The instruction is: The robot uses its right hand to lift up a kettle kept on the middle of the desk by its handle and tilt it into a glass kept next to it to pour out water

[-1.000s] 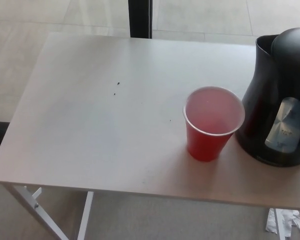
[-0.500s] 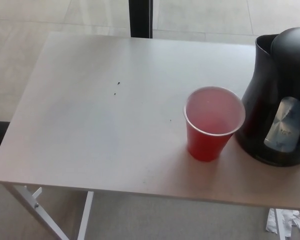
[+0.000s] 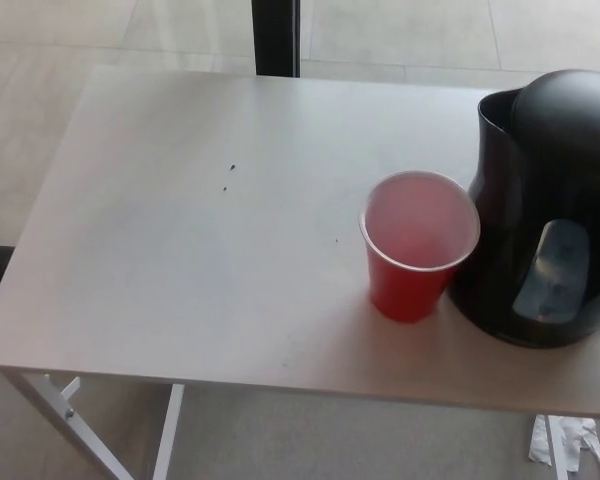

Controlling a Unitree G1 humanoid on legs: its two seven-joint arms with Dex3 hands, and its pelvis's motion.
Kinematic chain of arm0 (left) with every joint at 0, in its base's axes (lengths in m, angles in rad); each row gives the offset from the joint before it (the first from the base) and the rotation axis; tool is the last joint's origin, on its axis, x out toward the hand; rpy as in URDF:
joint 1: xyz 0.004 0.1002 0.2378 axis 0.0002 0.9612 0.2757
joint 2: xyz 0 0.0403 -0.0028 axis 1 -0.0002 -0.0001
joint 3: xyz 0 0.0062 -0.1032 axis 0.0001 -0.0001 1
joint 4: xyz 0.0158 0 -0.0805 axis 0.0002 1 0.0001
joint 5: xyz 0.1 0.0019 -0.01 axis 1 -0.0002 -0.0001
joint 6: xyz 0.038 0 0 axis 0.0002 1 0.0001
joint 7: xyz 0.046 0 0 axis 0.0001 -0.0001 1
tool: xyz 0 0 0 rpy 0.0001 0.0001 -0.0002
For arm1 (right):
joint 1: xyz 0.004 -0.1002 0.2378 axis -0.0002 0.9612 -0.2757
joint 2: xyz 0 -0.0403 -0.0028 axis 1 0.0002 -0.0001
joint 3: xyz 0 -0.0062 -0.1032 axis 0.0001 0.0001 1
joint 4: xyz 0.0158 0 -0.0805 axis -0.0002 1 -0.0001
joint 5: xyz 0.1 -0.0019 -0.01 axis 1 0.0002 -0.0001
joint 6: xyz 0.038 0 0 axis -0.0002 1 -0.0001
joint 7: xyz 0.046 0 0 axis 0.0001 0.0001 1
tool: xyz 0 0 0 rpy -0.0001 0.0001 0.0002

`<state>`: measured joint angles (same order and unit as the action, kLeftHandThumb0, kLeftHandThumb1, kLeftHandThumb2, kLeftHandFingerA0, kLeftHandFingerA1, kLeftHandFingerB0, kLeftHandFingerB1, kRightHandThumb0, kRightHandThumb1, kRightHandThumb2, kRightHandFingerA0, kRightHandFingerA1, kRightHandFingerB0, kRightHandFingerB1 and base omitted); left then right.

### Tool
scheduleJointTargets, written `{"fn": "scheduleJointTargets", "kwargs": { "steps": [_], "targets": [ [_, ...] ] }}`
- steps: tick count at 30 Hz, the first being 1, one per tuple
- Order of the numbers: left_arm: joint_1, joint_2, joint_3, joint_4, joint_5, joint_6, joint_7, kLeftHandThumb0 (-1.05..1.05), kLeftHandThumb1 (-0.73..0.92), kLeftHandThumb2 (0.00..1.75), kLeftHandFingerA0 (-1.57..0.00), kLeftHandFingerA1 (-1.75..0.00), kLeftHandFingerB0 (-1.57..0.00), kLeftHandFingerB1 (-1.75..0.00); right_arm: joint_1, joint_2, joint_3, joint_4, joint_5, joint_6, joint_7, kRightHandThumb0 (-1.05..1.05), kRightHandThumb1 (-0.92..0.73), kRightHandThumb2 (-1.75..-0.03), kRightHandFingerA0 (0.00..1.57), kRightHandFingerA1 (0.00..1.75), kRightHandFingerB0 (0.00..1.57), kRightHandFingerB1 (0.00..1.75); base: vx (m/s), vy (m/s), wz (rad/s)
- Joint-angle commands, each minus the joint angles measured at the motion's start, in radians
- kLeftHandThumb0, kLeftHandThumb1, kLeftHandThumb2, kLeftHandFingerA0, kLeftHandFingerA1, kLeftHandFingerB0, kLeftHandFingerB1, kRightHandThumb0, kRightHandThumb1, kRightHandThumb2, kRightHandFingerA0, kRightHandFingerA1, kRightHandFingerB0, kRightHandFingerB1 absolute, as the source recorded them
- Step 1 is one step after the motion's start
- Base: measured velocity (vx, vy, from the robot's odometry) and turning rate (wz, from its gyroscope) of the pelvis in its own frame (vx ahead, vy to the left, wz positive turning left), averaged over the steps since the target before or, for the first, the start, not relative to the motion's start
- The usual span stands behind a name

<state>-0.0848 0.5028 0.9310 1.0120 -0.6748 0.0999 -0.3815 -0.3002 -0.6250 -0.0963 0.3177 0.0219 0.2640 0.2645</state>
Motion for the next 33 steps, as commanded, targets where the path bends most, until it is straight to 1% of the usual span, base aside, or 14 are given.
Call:
{"fn": "scheduleJointTargets", "kwargs": {
  "steps": [1,3,8,10,11,14,15,18,19,25,29,30,31,33],
  "targets": [
    [0.007,0.022,0.002,-0.005,-0.023,0.026,-0.003,-1.05,0.61,0.77,-0.71,-0.6,-0.62,-0.79,0.045,0.056,-0.019,-0.032,-0.106,-0.1,-0.197,-0.17,-0.64,-0.88,0.7,1.72,0.67,1.47,0.0,0.0,0.0],
    [0.012,0.023,0.0,-0.012,-0.022,0.028,-0.013,-1.05,0.61,0.77,-0.72,-0.6,-0.65,-0.78,0.042,0.021,0.013,-0.013,-0.15,-0.139,-0.191,-0.19,-0.69,-0.77,0.71,1.67,0.7,1.29,0.0,0.0,0.0],
    [0.012,0.03,-0.009,-0.007,-0.015,0.027,-0.019,-1.05,0.61,0.77,-0.68,-0.59,-0.58,-0.79,0.036,0.015,0.002,-0.008,-0.162,-0.262,-0.221,-0.2,-0.48,-1.2,0.86,1.75,0.79,1.54,0.0,0.0,0.0],
    [0.013,0.028,-0.013,-0.011,-0.011,0.021,-0.015,-1.05,0.61,0.77,-0.66,-0.58,-0.56,-0.79,0.021,0.015,-0.01,-0.02,-0.148,-0.259,-0.214,-0.21,-0.47,-1.2,0.8,1.75,0.71,1.62,0.0,0.0,0.0],
    [0.014,0.027,-0.015,-0.015,-0.009,0.018,-0.014,-1.05,0.63,0.78,-0.7,-0.59,-0.57,-0.8,0.01,0.016,-0.014,-0.02,-0.152,-0.264,-0.228,-0.21,-0.53,-1.05,0.77,1.73,0.74,1.39,0.0,0.0,0.0],
    [0.014,0.028,-0.013,-0.013,-0.015,0.021,-0.018,-1.05,0.6,0.76,-0.66,-0.59,-0.6,-0.8,-0.026,0.009,-0.014,-0.022,-0.168,-0.252,-0.247,-0.16,-0.6,-0.98,0.92,1.73,0.76,1.39,0.0,0.0,0.0],
    [0.014,0.029,-0.016,-0.012,-0.011,0.014,-0.015,-1.05,0.61,0.77,-0.67,-0.58,-0.62,-0.78,-0.034,0.011,-0.014,-0.032,-0.172,-0.234,-0.253,-0.22,-0.64,-0.81,0.78,1.74,0.8,1.13,0.0,0.0,0.0],
    [0.013,0.031,-0.015,-0.011,-0.016,0.016,-0.012,-1.05,0.61,0.77,-0.69,-0.59,-0.61,-0.78,-0.061,0.002,-0.012,-0.028,-0.181,-0.246,-0.244,-0.2,-0.52,-1.06,0.8,1.75,0.75,1.4,0.0,0.0,0.0],
    [0.012,0.033,-0.013,-0.015,-0.021,0.025,-0.009,-1.05,0.62,0.77,-0.7,-0.6,-0.61,-0.79,-0.082,-0.003,-0.018,-0.021,-0.175,-0.275,-0.235,-0.17,-0.39,-1.31,0.85,1.73,0.79,1.53,0.0,0.0,0.0],
    [0.012,0.036,-0.016,-0.004,-0.019,0.015,-0.022,-1.05,0.61,0.76,-0.66,-0.59,-0.58,-0.79,-0.123,-0.003,-0.012,-0.025,-0.223,-0.297,-0.265,-0.16,-0.48,-1.17,0.95,1.68,0.81,1.46,0.0,0.0,0.0],
    [0.009,0.039,-0.017,0.0,-0.018,0.018,-0.01,-1.05,0.62,0.77,-0.65,-0.58,-0.58,-0.79,-0.167,0.001,0.001,0.019,-0.232,-0.356,-0.258,-0.13,-0.48,-1.17,0.89,1.75,0.81,1.59,0.0,0.0,0.0],
    [0.008,0.039,-0.015,0.0,-0.021,0.019,-0.006,-1.05,0.62,0.77,-0.67,-0.58,-0.58,-0.78,-0.174,0.003,0.002,0.016,-0.225,-0.363,-0.245,-0.21,-0.49,-1.16,1.2,1.39,1.06,1.29,0.0,0.0,0.0],
    [0.008,0.04,-0.015,0.003,-0.021,0.019,-0.009,-1.05,0.62,0.77,-0.67,-0.59,-0.59,-0.78,-0.178,0.006,0.0,0.018,-0.218,-0.367,-0.236,-0.15,-0.47,-1.21,0.94,1.67,0.86,1.53,0.0,0.0,0.0],
    [0.008,0.041,-0.015,0.007,-0.022,0.018,-0.014,-1.05,0.62,0.77,-0.67,-0.59,-0.59,-0.78,-0.183,0.009,-0.003,0.024,-0.208,-0.376,-0.224,-0.15,-0.47,-1.21,0.94,1.67,0.86,1.53,0.0,0.0,0.0]
  ]
}}
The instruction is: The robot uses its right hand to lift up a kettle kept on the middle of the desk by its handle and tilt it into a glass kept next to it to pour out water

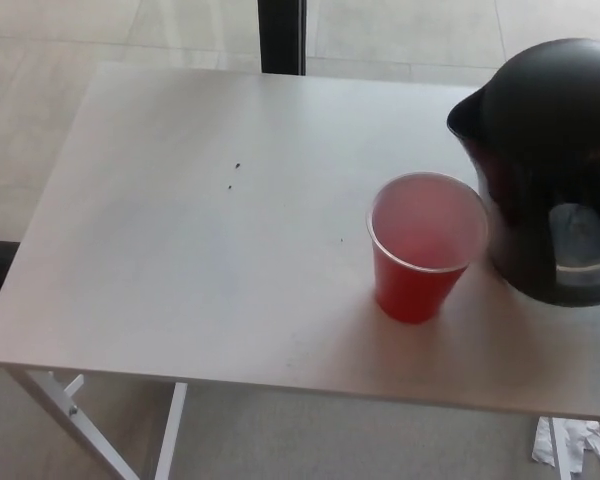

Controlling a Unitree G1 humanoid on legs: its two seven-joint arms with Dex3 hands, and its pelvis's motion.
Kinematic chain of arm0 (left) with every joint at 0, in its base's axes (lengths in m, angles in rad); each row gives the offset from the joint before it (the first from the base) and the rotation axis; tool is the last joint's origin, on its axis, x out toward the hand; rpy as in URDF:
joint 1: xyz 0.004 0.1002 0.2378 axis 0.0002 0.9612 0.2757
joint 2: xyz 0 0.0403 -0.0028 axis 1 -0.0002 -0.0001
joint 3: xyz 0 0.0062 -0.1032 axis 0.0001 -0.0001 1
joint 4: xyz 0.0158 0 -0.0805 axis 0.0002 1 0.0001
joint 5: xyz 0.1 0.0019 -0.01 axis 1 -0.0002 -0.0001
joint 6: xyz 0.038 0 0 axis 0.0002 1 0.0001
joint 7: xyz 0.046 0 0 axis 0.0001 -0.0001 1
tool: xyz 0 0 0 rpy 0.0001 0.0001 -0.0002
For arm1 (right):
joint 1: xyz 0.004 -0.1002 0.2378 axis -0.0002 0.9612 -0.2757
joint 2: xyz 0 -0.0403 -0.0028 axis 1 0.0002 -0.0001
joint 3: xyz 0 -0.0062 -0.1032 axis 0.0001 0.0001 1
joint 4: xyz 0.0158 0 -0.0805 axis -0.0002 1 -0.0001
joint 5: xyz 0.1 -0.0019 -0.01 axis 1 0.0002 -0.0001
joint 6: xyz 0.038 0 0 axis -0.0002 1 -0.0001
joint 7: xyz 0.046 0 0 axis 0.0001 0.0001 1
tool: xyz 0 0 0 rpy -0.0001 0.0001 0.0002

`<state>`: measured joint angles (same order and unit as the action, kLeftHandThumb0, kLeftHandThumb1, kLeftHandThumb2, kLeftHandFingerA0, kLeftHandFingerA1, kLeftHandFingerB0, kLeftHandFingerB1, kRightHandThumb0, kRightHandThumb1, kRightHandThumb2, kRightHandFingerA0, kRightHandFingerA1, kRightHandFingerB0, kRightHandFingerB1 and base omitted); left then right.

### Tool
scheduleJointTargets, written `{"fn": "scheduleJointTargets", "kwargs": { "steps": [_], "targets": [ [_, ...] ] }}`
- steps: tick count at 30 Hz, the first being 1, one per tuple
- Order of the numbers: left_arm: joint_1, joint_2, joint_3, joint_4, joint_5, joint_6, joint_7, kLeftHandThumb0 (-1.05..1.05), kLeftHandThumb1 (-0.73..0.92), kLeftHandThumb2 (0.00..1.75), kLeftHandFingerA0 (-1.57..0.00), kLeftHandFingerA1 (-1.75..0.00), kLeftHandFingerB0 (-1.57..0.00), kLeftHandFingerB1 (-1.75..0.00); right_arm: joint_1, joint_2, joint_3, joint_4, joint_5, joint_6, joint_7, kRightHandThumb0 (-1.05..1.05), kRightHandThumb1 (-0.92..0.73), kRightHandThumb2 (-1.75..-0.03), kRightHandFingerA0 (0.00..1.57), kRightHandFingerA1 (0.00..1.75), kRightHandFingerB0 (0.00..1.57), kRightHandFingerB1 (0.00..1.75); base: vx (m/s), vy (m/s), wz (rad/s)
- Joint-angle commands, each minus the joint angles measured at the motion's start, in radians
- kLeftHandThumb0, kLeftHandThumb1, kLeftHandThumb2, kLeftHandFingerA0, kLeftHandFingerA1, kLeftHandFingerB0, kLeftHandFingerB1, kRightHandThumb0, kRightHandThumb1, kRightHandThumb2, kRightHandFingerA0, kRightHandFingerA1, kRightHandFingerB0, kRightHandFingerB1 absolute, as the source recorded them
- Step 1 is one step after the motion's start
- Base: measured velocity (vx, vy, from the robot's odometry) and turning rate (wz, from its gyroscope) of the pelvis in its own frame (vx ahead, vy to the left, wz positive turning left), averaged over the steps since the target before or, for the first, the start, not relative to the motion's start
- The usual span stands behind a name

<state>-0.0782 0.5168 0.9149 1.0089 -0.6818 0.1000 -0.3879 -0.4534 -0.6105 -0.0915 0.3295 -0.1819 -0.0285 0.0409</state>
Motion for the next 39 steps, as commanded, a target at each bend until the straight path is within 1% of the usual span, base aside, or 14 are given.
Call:
{"fn": "scheduleJointTargets", "kwargs": {
  "steps": [1,3,4,5,6,7,8,11,14,30,32,34,38,39],
  "targets": [
    [0.002,0.027,-0.006,0.008,-0.006,0.005,-0.016,-1.05,0.63,0.78,-0.68,-0.59,-0.57,-0.79,-0.049,-0.004,-0.001,0.0,-0.003,-0.086,0.01,-0.23,-0.45,-1.17,1.06,1.24,1.02,1.14,0.0,0.0,0.0],
    [-0.001,0.029,-0.002,0.011,-0.012,0.013,-0.007,-1.05,0.6,0.77,-0.69,-0.59,-0.6,-0.78,-0.056,-0.002,0.003,-0.032,-0.003,-0.062,0.025,-0.27,-0.49,-1.13,1.1,1.19,1.01,1.05,0.0,0.0,0.0],
    [-0.001,0.028,-0.005,0.009,-0.01,0.013,-0.006,-1.05,0.61,0.77,-0.67,-0.58,-0.57,-0.78,-0.063,-0.014,0.014,-0.036,-0.023,-0.09,0.024,-0.29,-0.59,-0.9,0.99,1.49,0.95,1.12,0.0,0.0,0.0],
    [-0.003,0.029,-0.005,0.012,-0.01,0.018,-0.002,-1.05,0.62,0.77,-0.67,-0.57,-0.56,-0.77,-0.073,-0.02,0.018,-0.021,-0.025,-0.138,0.027,-0.2,-0.54,-1.04,0.98,1.64,0.85,1.36,0.0,0.0,0.0],
    [-0.004,0.03,-0.005,0.014,-0.01,0.018,-0.006,-1.05,0.61,0.78,-0.67,-0.58,-0.54,-0.8,-0.08,-0.024,0.022,-0.012,-0.028,-0.151,0.029,-0.23,-0.47,-1.13,1.21,1.35,1.06,1.24,0.0,0.0,0.0],
    [-0.003,0.031,-0.005,0.016,-0.011,0.014,-0.015,-1.05,0.43,1.1,-0.71,-0.57,-0.54,-0.8,-0.099,-0.029,0.03,0.003,-0.036,-0.151,0.036,-0.21,-0.45,-1.16,1.2,1.37,1.07,1.28,0.0,0.0,0.0],
    [-0.002,0.031,-0.004,0.014,-0.011,0.013,-0.013,-1.05,0.62,0.77,-0.68,-0.58,-0.57,-0.79,-0.111,-0.032,0.033,0.011,-0.036,-0.146,0.043,-0.17,-0.42,-1.27,0.93,1.73,0.85,1.62,0.0,0.0,0.0],
    [-0.002,0.027,-0.008,0.001,-0.008,0.011,0.001,-1.05,0.63,0.77,-0.67,-0.58,-0.6,-0.79,-0.144,-0.046,0.042,0.015,-0.046,-0.115,0.058,-0.18,-0.41,-1.32,0.94,1.73,0.85,1.6,0.0,0.0,0.0],
    [-0.002,0.032,-0.01,0.003,-0.006,0.012,0.005,-1.05,0.63,0.77,-0.65,-0.57,-0.58,-0.78,-0.161,-0.054,0.037,0.035,-0.037,-0.162,0.065,-0.18,-0.39,-1.35,0.94,1.72,0.86,1.59,0.0,0.0,0.0],
    [-0.011,0.048,-0.011,0.015,-0.012,0.016,-0.001,-1.05,0.61,0.77,-0.65,-0.57,-0.59,-0.77,-0.168,-0.061,0.041,-0.04,-0.084,-0.205,0.081,-0.21,-0.44,-1.27,0.91,1.75,0.82,1.63,0.0,0.0,0.0],
    [-0.014,0.047,-0.012,0.012,-0.013,0.014,-0.006,-1.05,0.61,0.76,-0.66,-0.59,-0.6,-0.78,-0.176,-0.061,0.048,-0.054,-0.093,-0.209,0.088,-0.24,-0.5,-1.14,0.89,1.75,0.76,1.67,0.0,0.0,0.0],
    [-0.015,0.047,-0.014,0.011,-0.012,0.012,-0.012,-1.05,0.61,0.76,-0.65,-0.58,-0.58,-0.79,-0.179,-0.065,0.055,-0.065,-0.107,-0.245,0.084,-0.22,-0.49,-1.15,0.89,1.75,0.77,1.66,0.0,0.0,0.0],
    [-0.019,0.05,-0.018,0.018,-0.008,0.009,-0.011,-1.05,0.62,0.77,-0.66,-0.58,-0.57,-0.78,-0.17,-0.079,0.089,-0.162,-0.156,-0.2,0.121,-0.26,-0.55,-1.14,0.87,1.75,0.75,1.67,0.0,0.0,0.0],
    [-0.02,0.051,-0.019,0.018,-0.007,0.006,-0.011,-1.05,0.62,0.77,-0.65,-0.58,-0.58,-0.78,-0.166,-0.082,0.095,-0.175,-0.163,-0.196,0.125,-0.23,-0.54,-1.13,0.9,1.75,0.79,1.58,0.0,0.0,0.0]
  ]
}}
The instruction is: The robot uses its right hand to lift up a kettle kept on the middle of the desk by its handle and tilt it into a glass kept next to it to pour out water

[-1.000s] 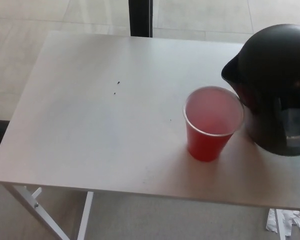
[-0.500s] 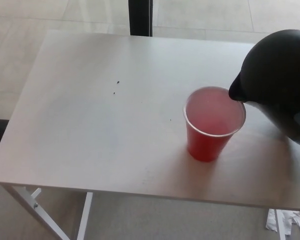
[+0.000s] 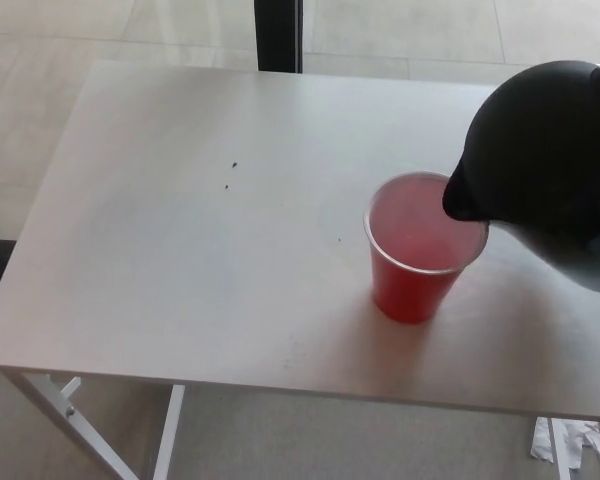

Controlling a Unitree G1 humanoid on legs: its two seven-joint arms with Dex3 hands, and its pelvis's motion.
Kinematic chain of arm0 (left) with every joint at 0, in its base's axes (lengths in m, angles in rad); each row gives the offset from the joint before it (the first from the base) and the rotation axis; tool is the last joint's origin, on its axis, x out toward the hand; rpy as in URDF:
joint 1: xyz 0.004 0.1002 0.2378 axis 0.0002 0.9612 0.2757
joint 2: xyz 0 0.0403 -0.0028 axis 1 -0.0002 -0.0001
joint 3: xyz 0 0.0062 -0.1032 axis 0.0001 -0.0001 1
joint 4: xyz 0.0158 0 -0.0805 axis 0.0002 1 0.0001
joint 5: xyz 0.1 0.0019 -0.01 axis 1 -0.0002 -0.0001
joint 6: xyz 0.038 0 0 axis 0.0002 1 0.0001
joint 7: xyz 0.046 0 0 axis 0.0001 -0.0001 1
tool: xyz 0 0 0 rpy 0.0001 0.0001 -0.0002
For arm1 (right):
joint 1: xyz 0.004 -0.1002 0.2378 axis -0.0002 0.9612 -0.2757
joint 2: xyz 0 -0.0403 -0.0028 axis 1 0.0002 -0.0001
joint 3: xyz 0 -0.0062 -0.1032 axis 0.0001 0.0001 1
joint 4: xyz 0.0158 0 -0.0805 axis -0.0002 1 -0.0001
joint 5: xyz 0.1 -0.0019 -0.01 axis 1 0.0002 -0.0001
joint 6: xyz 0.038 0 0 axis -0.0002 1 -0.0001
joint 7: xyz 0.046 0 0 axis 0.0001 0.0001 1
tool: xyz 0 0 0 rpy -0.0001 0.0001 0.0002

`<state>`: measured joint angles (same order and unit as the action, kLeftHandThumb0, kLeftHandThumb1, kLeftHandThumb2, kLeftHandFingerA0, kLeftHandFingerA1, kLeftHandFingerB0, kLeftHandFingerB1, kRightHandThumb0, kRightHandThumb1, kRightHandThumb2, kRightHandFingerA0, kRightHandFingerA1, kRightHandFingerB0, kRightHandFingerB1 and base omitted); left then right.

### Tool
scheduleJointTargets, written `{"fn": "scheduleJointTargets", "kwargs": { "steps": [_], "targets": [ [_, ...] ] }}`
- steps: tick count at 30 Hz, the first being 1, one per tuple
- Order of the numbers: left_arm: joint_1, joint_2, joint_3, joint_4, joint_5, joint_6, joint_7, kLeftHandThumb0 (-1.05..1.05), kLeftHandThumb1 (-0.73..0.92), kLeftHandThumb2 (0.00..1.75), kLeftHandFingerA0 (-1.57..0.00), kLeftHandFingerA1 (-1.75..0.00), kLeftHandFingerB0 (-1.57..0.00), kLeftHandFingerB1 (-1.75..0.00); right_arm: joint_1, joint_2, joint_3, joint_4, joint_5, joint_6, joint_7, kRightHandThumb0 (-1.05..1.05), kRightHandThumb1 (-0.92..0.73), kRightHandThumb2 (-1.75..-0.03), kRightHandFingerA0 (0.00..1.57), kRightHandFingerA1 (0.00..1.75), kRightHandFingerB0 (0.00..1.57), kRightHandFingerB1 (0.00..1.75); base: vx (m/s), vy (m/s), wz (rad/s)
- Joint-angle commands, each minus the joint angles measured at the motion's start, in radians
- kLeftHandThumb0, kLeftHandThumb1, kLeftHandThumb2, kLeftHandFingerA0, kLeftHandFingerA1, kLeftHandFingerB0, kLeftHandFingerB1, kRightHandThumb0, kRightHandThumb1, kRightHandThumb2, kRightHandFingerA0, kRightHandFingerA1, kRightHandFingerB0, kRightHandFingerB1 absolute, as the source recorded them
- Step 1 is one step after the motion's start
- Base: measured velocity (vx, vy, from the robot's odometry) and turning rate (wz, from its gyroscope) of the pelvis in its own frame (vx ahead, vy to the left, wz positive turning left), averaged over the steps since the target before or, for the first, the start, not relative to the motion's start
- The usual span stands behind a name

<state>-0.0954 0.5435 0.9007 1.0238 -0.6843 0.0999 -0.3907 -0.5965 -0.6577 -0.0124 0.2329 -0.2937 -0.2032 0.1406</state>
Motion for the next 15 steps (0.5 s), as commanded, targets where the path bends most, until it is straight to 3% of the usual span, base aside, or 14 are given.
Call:
{"fn": "scheduleJointTargets", "kwargs": {
  "steps": [1,2,7,8,10,13,15],
  "targets": [
    [-0.004,0.025,-0.005,0.003,-0.005,0.007,-0.009,-1.05,0.61,0.76,-0.66,-0.58,-0.58,-0.78,-0.017,-0.036,0.023,-0.092,-0.062,-0.022,0.025,-0.25,-0.59,-1.04,0.91,1.74,0.81,1.55,0.0,0.0,0.0],
    [-0.006,0.026,-0.007,0.001,-0.003,0.007,-0.001,-1.05,0.62,0.77,-0.65,-0.57,-0.6,-0.77,-0.011,-0.039,0.031,-0.094,-0.077,-0.045,0.016,-0.29,-0.53,-1.09,1.2,1.36,1.03,1.25,0.0,0.0,0.0],
    [-0.011,0.029,-0.012,-0.013,-0.005,0.012,0.008,-1.05,0.62,0.77,-0.68,-0.58,-0.62,-0.77,-0.009,-0.031,0.057,-0.124,-0.086,-0.035,0.039,-0.27,-0.49,-1.14,1.21,1.38,1.05,1.28,0.0,0.0,0.0],
    [-0.011,0.029,-0.013,-0.017,-0.006,0.015,0.005,-1.05,0.62,0.77,-0.66,-0.59,-0.61,-0.78,-0.012,-0.032,0.062,-0.125,-0.106,-0.055,0.024,-0.22,-0.5,-1.09,0.93,1.75,0.79,1.61,0.0,0.0,0.0],
    [-0.016,0.03,-0.015,-0.021,-0.006,0.022,0.01,-1.05,0.61,0.77,-0.66,-0.58,-0.6,-0.77,-0.014,-0.042,0.08,-0.128,-0.153,-0.065,0.008,-0.2,-0.5,-0.98,0.93,1.75,0.75,1.65,0.0,0.0,0.0],
    [-0.021,0.03,-0.019,-0.024,-0.003,0.023,0.017,-1.05,0.61,0.76,-0.66,-0.58,-0.62,-0.77,-0.014,-0.047,0.113,-0.162,-0.237,-0.03,-0.001,-0.19,-0.45,-1.0,0.9,1.75,0.7,1.65,0.0,0.0,0.0],
    [-0.021,0.031,-0.022,-0.031,-0.005,0.027,0.006,-1.05,0.6,0.76,-0.63,-0.57,-0.58,-0.78,-0.016,-0.043,0.132,-0.182,-0.288,0.003,-0.004,-0.17,-0.46,-0.92,0.88,1.75,0.67,1.68,0.0,0.0,0.0]
  ]
}}
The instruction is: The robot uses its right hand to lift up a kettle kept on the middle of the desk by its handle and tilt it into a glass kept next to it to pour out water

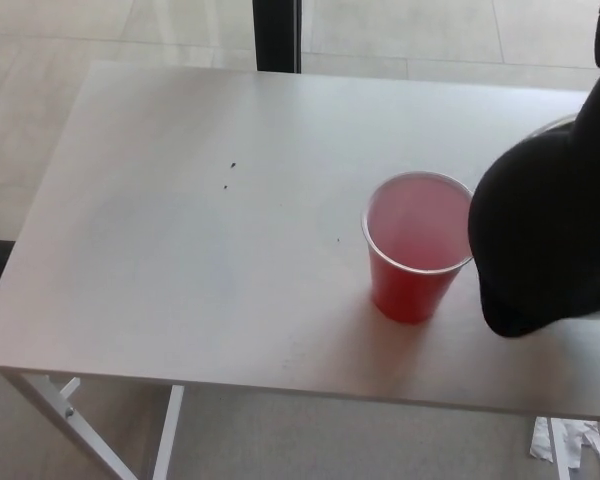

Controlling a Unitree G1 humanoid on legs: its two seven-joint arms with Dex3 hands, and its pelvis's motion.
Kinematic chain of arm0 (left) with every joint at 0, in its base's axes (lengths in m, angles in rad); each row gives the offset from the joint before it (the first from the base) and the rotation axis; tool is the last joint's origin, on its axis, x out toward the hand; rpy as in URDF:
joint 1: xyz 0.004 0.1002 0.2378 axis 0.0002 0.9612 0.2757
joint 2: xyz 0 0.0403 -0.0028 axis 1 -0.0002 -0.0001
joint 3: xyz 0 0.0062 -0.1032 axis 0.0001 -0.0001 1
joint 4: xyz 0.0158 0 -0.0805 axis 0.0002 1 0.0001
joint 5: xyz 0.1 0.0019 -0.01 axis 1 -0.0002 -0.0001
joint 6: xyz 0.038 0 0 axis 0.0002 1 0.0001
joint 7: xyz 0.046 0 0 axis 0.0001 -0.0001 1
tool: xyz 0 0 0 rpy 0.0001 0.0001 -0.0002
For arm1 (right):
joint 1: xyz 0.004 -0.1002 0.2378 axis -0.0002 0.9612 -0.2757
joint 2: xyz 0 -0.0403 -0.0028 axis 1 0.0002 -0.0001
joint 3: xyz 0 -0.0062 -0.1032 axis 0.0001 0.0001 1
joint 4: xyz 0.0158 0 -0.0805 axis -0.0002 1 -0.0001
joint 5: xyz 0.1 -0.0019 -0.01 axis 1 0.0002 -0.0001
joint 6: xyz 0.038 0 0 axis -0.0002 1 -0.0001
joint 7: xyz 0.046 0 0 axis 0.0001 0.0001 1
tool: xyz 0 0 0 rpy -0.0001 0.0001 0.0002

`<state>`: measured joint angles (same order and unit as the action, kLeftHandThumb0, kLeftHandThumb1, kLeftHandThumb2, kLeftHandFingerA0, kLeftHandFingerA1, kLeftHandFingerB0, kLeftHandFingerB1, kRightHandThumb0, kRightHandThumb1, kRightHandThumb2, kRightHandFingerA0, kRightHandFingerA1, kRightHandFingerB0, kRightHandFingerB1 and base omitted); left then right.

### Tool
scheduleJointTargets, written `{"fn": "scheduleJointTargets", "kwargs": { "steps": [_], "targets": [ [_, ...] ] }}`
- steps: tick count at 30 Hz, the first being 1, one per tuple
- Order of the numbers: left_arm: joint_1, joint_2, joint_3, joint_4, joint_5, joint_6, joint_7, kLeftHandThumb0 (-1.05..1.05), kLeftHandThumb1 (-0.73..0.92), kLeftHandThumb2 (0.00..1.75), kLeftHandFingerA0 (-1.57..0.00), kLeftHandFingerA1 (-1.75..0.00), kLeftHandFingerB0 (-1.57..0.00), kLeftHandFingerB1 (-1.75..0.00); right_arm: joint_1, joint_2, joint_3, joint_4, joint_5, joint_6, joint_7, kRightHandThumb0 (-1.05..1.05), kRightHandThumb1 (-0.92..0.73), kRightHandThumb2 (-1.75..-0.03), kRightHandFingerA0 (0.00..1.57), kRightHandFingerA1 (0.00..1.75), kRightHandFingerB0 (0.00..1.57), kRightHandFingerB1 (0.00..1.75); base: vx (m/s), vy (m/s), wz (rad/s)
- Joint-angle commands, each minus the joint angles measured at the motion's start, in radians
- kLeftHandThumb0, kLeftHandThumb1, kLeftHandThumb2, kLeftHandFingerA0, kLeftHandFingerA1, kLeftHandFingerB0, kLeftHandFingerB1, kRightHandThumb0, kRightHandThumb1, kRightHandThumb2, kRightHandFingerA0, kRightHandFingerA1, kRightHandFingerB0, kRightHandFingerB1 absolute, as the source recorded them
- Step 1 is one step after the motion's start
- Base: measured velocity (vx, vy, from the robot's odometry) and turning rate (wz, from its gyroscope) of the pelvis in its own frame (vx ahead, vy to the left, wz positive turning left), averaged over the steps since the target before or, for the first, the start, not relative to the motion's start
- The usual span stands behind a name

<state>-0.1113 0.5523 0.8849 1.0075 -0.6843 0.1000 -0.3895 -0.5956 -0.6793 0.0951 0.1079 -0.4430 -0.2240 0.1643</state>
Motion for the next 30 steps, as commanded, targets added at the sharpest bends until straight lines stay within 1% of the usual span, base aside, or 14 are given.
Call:
{"fn": "scheduleJointTargets", "kwargs": {
  "steps": [1,3,5,7,11,15,16,18,20,21,23,26,27,30],
  "targets": [
    [-0.004,0.021,-0.007,-0.021,-0.005,0.03,0.009,-1.05,0.6,0.76,-0.63,-0.58,-0.59,-0.77,-0.017,-0.017,0.031,-0.073,-0.155,0.056,-0.016,-0.2,-0.51,-0.84,0.88,1.75,0.66,1.67,0.0,0.0,0.0],
    [-0.002,0.018,-0.012,-0.031,-0.002,0.027,0.011,-1.05,0.61,0.76,-0.64,-0.58,-0.58,-0.78,-0.024,0.002,0.046,-0.09,-0.196,0.111,-0.012,-0.22,-0.51,-0.81,0.9,1.75,0.7,1.59,0.0,0.0,0.0],
    [-0.004,0.013,-0.015,-0.03,0.0,0.026,0.014,-1.05,0.61,0.77,-0.66,-0.59,-0.61,-0.77,-0.042,0.023,0.067,-0.098,-0.242,0.225,0.036,-0.27,-0.58,-0.81,0.93,1.75,0.85,0.96,0.0,0.0,0.0],
    [-0.001,0.01,-0.019,-0.034,0.003,0.023,0.022,-1.05,0.63,0.77,-0.68,-0.59,-0.61,-0.75,-0.047,0.029,0.067,-0.091,-0.248,0.242,0.03,-0.24,-0.55,-0.92,0.9,1.75,0.64,1.61,0.0,0.0,0.0],
    [0.002,0.011,-0.023,-0.035,0.001,0.025,0.013,-1.05,0.63,0.77,-0.63,-0.59,-0.6,-0.77,-0.078,0.05,0.06,-0.062,-0.258,0.305,0.031,-0.25,-0.58,-0.92,0.88,1.75,0.62,1.71,0.0,0.0,0.0],
    [0.005,0.009,-0.02,-0.042,-0.004,0.03,0.017,-1.05,0.62,0.77,-0.65,-0.6,-0.58,-0.79,-0.122,0.068,0.007,-0.041,-0.203,0.344,0.031,-0.26,-0.54,-1.01,0.94,1.75,0.73,1.52,0.0,0.0,0.0],
    [0.006,0.008,-0.019,-0.04,-0.004,0.028,0.022,-1.05,0.62,0.77,-0.66,-0.61,-0.6,-0.78,-0.136,0.081,-0.01,-0.025,-0.177,0.352,0.025,-0.25,-0.58,-0.89,0.95,1.75,0.81,0.98,0.0,0.0,0.0],
    [0.008,0.012,-0.017,-0.029,-0.006,0.027,0.009,-1.05,0.44,1.1,-0.69,-0.59,-0.59,-0.78,-0.159,0.091,-0.037,-0.035,-0.156,0.404,0.051,-0.3,-0.48,-1.15,1.25,1.4,0.95,1.18,0.0,0.0,0.0],
    [0.009,0.011,-0.017,-0.029,-0.006,0.025,0.004,-1.05,0.61,0.77,-0.67,-0.61,-0.58,-0.78,-0.177,0.088,-0.06,-0.034,-0.145,0.421,0.054,-0.21,-0.48,-1.2,0.96,1.75,0.82,1.56,0.0,0.0,0.0],
    [0.011,0.01,-0.02,-0.034,-0.003,0.024,0.005,-1.05,0.62,0.77,-0.66,-0.61,-0.58,-0.79,-0.178,0.086,-0.076,-0.026,-0.136,0.408,0.039,-0.27,-0.47,-1.16,1.24,1.41,1.05,1.28,0.0,0.0,0.0],
    [0.011,0.007,-0.017,-0.034,-0.007,0.026,0.009,-1.05,0.6,0.76,-0.67,-0.61,-0.6,-0.78,-0.199,0.096,-0.099,-0.023,-0.137,0.464,0.044,-0.25,-0.54,-1.18,1.2,1.33,0.88,1.01,0.0,0.0,0.0],
    [0.014,0.008,-0.019,-0.026,-0.003,0.014,0.003,-1.05,0.61,0.76,-0.66,-0.61,-0.59,-0.79,-0.222,0.105,-0.119,-0.012,-0.139,0.498,0.036,-0.2,-0.46,-1.14,1.0,1.66,0.91,0.77,0.0,0.0,0.0],
    [0.017,0.005,-0.018,-0.031,-0.003,0.019,0.01,-1.05,0.61,0.77,-0.66,-0.61,-0.6,-0.78,-0.222,0.106,-0.125,-0.01,-0.136,0.485,0.023,-0.21,-0.45,-1.13,1.25,1.34,0.88,0.86,0.0,0.0,0.0],
    [0.018,0.003,-0.015,-0.035,-0.01,0.026,0.006,-1.05,0.61,0.77,-0.72,-0.63,-0.63,-0.79,-0.222,0.125,-0.148,0.003,-0.121,0.476,-0.005,-0.16,-0.46,-1.16,1.01,1.63,0.96,1.08,0.0,0.0,0.0]
  ]
}}
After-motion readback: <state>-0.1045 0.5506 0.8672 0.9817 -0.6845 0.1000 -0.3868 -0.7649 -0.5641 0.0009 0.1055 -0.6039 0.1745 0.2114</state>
